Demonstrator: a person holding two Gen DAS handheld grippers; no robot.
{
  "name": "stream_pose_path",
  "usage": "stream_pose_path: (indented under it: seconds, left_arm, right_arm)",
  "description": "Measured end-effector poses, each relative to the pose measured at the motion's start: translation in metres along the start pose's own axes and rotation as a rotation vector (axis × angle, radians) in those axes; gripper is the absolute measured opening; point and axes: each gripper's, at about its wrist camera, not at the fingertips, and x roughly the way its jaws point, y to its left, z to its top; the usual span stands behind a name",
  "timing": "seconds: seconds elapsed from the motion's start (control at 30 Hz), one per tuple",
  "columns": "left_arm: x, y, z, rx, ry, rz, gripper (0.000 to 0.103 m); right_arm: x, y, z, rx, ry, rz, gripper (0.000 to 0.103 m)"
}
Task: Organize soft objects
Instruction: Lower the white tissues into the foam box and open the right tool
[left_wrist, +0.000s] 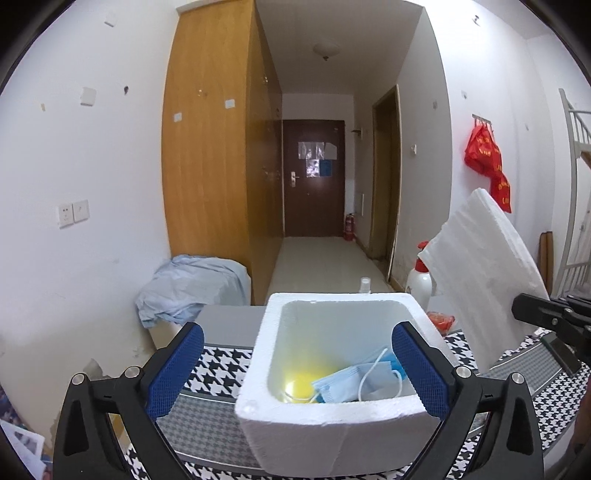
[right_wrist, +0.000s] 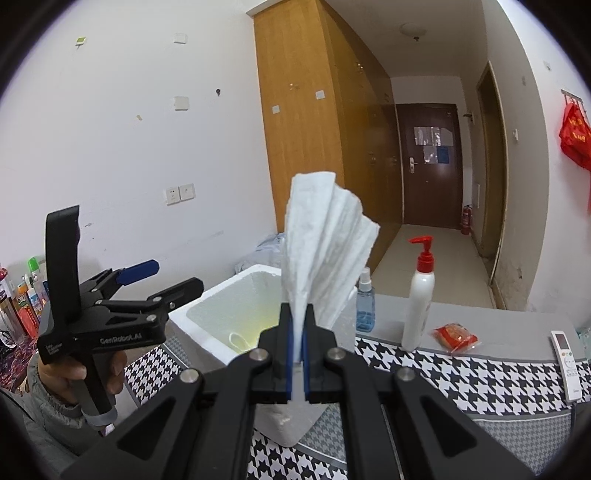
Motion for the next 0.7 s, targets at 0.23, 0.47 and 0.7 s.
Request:
stream_pose_path:
  seconds: [0.23, 0.47, 0.7]
  left_arm:
    - [-0.01, 0.01, -0.004, -0.011, -0.015, 0.035, 0.102]
    - [-0.014, 0.023, -0.01, -0.026, -0.017, 0.057, 0.102]
    - [-0.017, 0.033, -0.015, -0.044, -0.013, 0.069, 0.102]
  right_arm:
    - [0.014, 0.008, 0.007, -0.02, 0.019, 0.004, 0.006]
    - [0.031, 0.016, 0.013, -0.031, 0.051, 0.002, 0.006]
    - [0.045, 0.024, 0.018, -0.044, 0.076, 0.005, 0.006]
